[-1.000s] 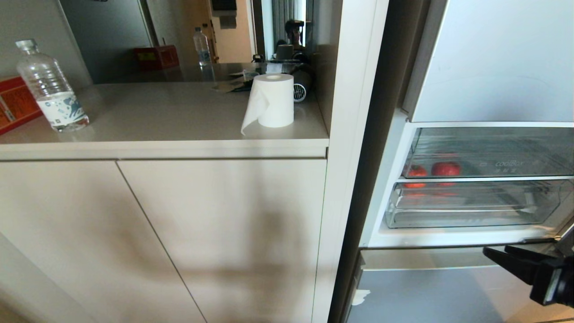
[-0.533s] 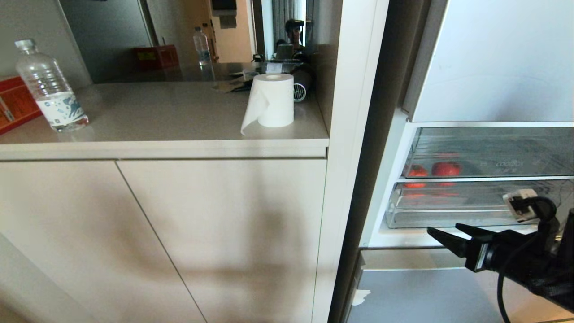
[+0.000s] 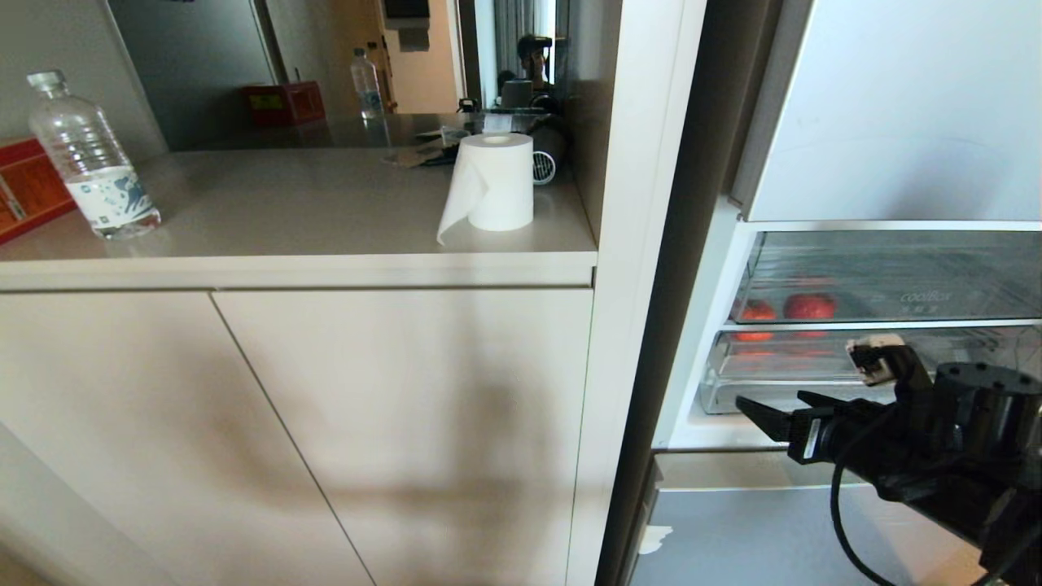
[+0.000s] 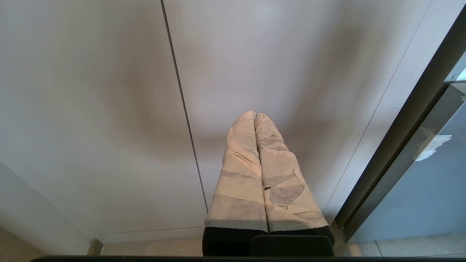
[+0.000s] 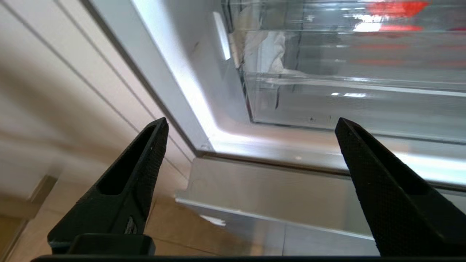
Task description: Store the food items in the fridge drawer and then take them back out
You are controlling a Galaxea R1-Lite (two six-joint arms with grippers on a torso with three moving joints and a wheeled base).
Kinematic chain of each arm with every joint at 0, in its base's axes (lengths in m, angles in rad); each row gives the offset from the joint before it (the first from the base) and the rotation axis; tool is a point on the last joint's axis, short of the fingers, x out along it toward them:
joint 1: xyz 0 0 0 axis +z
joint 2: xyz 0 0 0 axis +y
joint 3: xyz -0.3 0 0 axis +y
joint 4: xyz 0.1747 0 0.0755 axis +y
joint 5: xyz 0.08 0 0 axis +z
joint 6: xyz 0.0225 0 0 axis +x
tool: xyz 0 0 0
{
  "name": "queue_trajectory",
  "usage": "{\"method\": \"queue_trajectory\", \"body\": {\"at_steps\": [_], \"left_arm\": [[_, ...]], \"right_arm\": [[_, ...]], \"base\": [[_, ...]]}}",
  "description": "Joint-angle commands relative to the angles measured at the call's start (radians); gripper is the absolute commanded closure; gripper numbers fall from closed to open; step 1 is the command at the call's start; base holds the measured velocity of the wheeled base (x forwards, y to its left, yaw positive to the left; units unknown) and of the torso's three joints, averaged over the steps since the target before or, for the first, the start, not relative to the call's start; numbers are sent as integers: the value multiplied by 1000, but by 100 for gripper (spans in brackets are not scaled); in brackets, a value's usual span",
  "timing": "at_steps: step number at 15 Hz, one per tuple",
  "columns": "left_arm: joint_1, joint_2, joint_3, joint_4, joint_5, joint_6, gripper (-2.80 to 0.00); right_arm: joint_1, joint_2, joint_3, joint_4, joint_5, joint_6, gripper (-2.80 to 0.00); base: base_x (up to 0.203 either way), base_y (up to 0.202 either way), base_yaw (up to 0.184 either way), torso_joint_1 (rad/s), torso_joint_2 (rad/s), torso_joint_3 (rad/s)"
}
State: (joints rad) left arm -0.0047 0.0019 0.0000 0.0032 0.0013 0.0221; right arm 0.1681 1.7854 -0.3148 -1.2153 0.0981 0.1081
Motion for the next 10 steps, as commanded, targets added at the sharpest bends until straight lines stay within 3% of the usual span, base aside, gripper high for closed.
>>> {"method": "queue_trajectory", "body": {"at_steps": [1,10], "left_arm": [[0,1,0,0,0,1,0],[0,1,0,0,0,0,0]], "right_arm": [[3,55,-29,-9,-7,1,-280],[46,130,-148,-9,-138,3,-280]], "base": [[0,0,0,0,0,0],[0,0,0,0,0,0]]}}
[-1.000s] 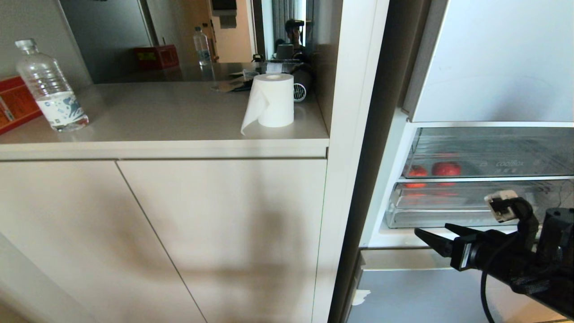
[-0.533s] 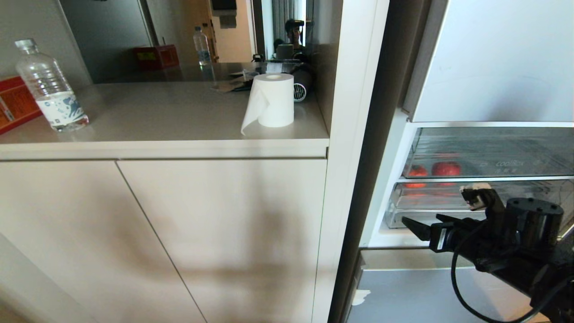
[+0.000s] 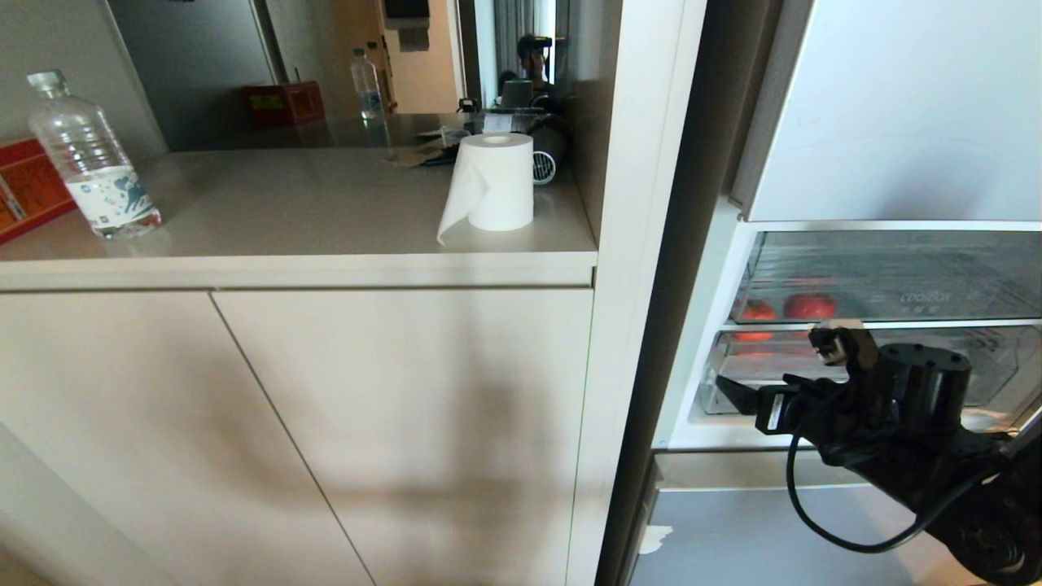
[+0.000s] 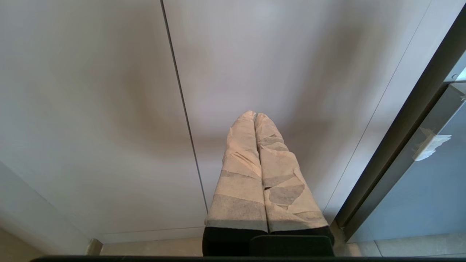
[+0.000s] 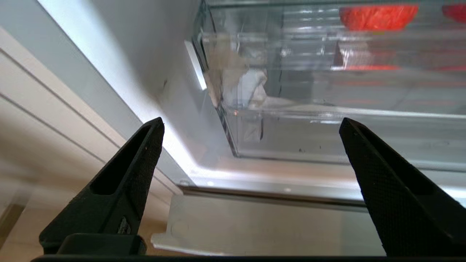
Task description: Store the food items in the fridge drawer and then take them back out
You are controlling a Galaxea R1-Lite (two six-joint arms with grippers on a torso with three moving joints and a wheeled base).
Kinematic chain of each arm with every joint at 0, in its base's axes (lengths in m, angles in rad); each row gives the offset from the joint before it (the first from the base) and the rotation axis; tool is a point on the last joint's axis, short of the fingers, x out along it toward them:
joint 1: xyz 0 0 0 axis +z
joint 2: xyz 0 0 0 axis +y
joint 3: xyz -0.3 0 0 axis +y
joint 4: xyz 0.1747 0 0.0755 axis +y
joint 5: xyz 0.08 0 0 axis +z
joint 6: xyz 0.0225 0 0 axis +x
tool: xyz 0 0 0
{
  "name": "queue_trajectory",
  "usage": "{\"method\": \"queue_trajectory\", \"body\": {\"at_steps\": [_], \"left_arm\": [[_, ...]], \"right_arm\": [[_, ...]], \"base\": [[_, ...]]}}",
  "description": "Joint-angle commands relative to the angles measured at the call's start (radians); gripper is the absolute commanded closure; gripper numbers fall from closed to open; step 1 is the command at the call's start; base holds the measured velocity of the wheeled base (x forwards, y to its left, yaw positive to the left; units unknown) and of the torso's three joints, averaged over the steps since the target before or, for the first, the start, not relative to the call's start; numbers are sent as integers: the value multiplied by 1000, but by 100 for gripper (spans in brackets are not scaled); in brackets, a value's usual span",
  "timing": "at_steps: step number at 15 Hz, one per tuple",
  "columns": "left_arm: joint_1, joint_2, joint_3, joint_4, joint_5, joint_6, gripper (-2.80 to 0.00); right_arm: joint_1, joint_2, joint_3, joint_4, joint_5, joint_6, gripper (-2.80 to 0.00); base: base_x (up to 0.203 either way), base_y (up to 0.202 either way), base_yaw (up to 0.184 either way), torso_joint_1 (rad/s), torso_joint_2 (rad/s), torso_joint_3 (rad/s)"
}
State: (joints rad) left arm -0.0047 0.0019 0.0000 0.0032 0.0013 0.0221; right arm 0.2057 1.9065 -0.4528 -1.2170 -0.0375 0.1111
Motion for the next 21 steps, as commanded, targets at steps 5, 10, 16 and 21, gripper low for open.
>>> {"method": "queue_trajectory", "body": {"at_steps": [5,10,16,21], "left_arm": [[0,1,0,0,2,-1,0],[0,1,0,0,0,-1,0],[0,1,0,0,0,1,0],[0,1,0,0,0,0,0]], "right_arm": [[54,42,-60,-6,-99,2,-280],[54,55,-76,-6,-117,2,-280],[106,82,-91,-7,-114,9,0],[123,97,-103,-9,-114,43,0]], "base": [[0,0,0,0,0,0],[0,0,0,0,0,0],[0,0,0,0,0,0],[0,0,0,0,0,0]]}}
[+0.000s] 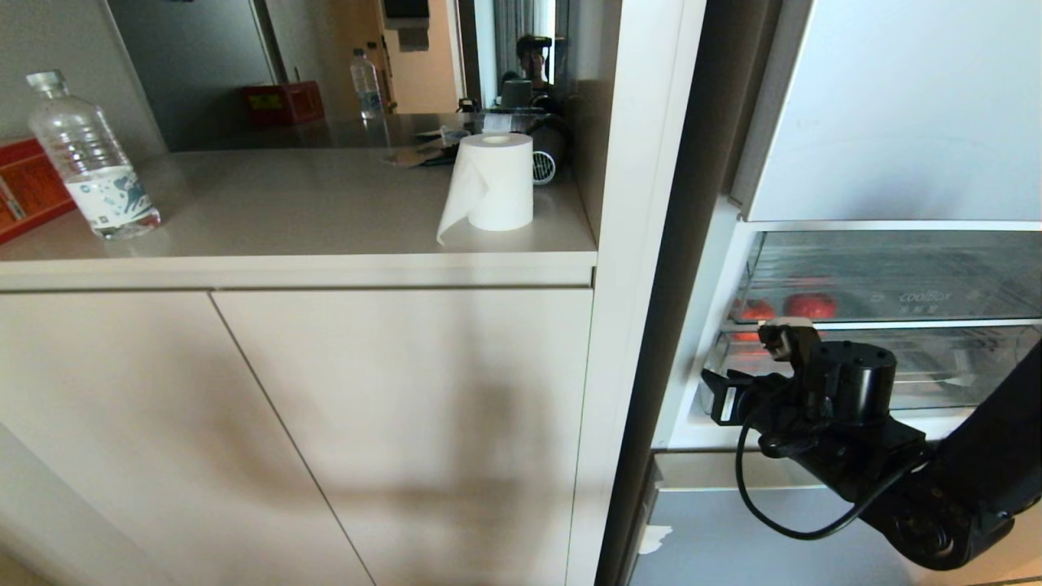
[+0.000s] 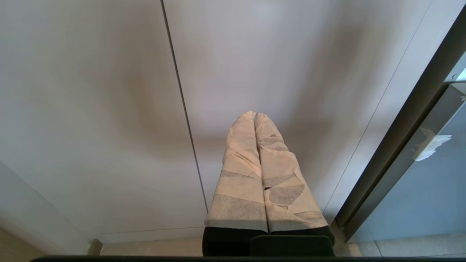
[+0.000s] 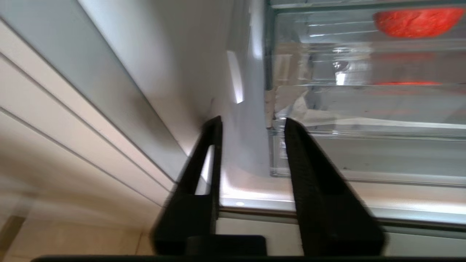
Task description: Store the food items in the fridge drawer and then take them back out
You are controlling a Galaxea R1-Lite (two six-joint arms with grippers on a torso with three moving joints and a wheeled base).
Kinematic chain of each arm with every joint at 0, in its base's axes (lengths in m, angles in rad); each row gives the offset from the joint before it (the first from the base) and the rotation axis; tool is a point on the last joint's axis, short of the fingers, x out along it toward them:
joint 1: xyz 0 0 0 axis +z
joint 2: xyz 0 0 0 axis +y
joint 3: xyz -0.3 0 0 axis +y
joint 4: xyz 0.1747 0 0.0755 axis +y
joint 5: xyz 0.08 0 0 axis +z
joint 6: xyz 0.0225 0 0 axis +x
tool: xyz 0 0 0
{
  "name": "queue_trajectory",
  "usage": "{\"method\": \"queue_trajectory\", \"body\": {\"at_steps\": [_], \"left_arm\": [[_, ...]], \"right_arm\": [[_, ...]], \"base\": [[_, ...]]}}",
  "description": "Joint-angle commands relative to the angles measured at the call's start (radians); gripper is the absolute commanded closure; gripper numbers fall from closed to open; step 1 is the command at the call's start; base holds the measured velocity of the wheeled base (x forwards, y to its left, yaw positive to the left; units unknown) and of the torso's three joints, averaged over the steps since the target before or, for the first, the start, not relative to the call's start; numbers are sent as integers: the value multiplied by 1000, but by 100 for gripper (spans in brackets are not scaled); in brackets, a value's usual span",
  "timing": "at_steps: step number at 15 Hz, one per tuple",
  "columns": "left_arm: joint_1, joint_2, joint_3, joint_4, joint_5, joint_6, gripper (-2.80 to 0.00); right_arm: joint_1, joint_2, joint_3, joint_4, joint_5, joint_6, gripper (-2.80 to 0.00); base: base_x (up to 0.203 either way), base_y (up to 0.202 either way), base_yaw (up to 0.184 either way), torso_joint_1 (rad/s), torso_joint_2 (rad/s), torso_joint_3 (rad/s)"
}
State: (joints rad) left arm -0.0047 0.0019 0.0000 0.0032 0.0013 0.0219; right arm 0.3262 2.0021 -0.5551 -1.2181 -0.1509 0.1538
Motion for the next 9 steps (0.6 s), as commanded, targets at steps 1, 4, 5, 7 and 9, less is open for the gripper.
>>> {"method": "queue_trajectory", "body": {"at_steps": [1,4,5,7,9], "left_arm": [[0,1,0,0,0,0,0],[0,1,0,0,0,0,0],[0,1,0,0,0,1,0],[0,1,0,0,0,1,0],[0,1,0,0,0,1,0]], "right_arm": [[2,1,1,-8,-1,6,0],[12,-14,12,-8,1,20,0],[16,-19,18,-8,1,21,0],[17,-24,34,-9,1,26,0],[28,-56,76,-8,1,37,0]], "base": [[0,0,0,0,0,0],[0,0,0,0,0,0],[0,0,0,0,0,0],[0,0,0,0,0,0],[0,0,0,0,0,0]]}}
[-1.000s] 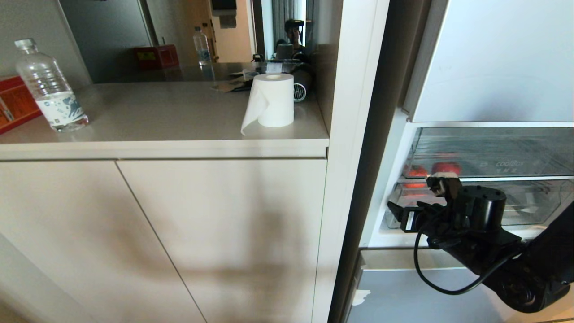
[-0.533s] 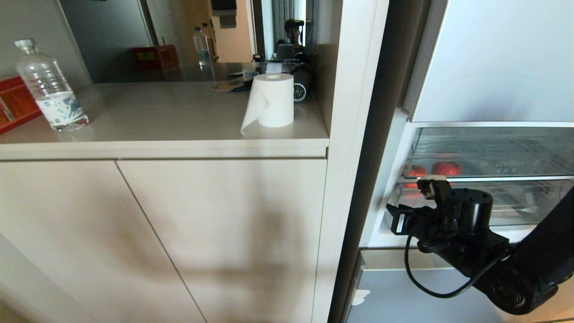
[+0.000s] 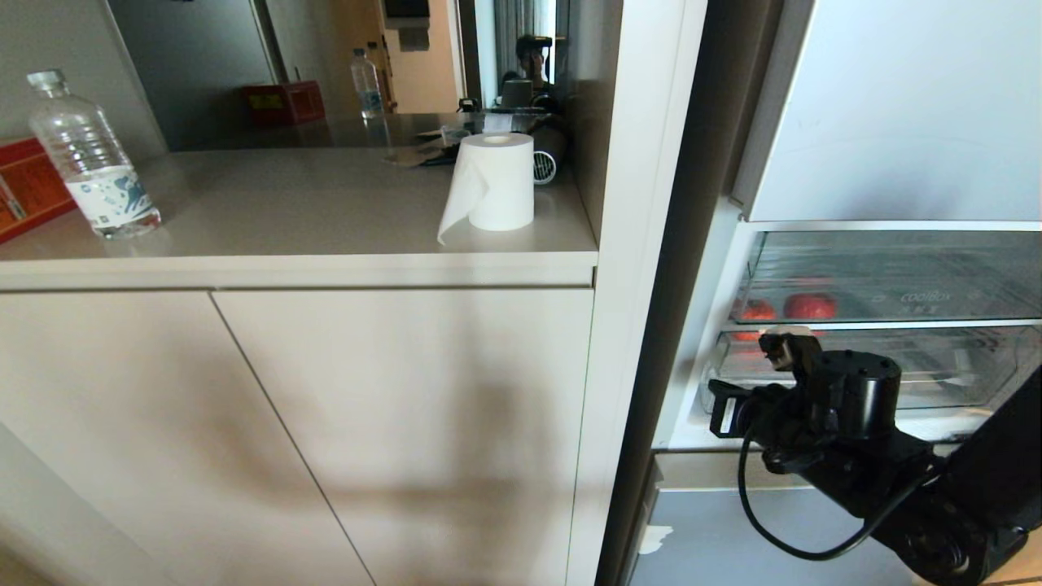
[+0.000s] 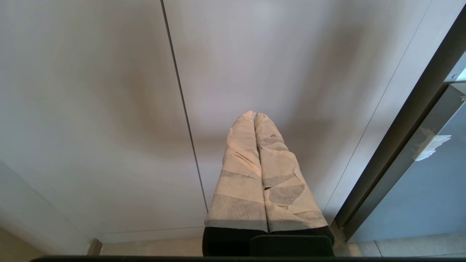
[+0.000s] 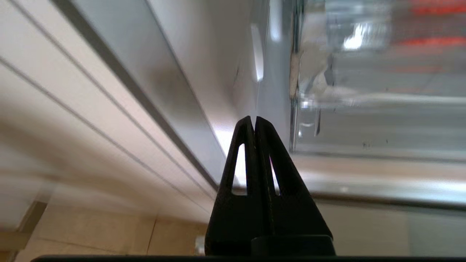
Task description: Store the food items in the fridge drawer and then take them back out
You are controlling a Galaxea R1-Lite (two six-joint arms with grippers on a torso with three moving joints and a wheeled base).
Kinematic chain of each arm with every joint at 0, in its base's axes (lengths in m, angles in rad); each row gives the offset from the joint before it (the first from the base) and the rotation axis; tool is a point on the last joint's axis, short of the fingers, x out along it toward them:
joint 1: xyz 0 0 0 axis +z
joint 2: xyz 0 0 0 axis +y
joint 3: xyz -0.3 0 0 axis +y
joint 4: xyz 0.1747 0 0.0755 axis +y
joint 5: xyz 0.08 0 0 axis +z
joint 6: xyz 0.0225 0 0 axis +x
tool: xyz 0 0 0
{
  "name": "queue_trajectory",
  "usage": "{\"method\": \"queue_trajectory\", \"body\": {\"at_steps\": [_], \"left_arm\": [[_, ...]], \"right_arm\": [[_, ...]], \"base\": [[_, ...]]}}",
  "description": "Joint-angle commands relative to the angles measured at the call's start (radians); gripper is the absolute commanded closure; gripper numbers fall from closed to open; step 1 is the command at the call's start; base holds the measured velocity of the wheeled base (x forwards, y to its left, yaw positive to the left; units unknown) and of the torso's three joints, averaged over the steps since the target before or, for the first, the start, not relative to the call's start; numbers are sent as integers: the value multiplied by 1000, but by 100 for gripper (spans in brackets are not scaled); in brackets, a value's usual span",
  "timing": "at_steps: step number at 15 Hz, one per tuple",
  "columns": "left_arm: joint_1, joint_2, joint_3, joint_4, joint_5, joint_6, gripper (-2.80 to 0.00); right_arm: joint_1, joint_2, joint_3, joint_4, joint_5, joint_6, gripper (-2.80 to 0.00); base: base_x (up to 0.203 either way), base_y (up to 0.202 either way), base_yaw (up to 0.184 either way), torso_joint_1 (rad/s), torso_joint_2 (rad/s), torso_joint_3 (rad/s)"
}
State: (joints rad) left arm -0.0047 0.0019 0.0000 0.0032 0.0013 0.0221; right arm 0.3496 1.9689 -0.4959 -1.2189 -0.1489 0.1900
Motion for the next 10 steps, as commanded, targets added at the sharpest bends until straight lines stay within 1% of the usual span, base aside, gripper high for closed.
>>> {"method": "queue_trajectory", "body": {"at_steps": [1,3,6,7,8,10], "left_arm": [[0,1,0,0,0,0,0],[0,1,0,0,0,-1,0],[0,1,0,0,0,0,0],[0,1,0,0,0,0,0],[0,1,0,0,0,1,0],[0,1,0,0,0,-1,0]], "right_arm": [[9,-39,39,-7,-1,4,0],[11,-70,77,-7,-1,8,0],[8,-74,72,-7,-5,23,0],[8,-73,82,-7,-9,23,-254],[8,-73,83,-7,-9,23,-280],[4,-73,76,-7,-13,23,-280]], "base": [[0,0,0,0,0,0],[0,0,0,0,0,0],[0,0,0,0,0,0],[0,0,0,0,0,0],[0,0,0,0,0,0],[0,0,0,0,0,0]]}}
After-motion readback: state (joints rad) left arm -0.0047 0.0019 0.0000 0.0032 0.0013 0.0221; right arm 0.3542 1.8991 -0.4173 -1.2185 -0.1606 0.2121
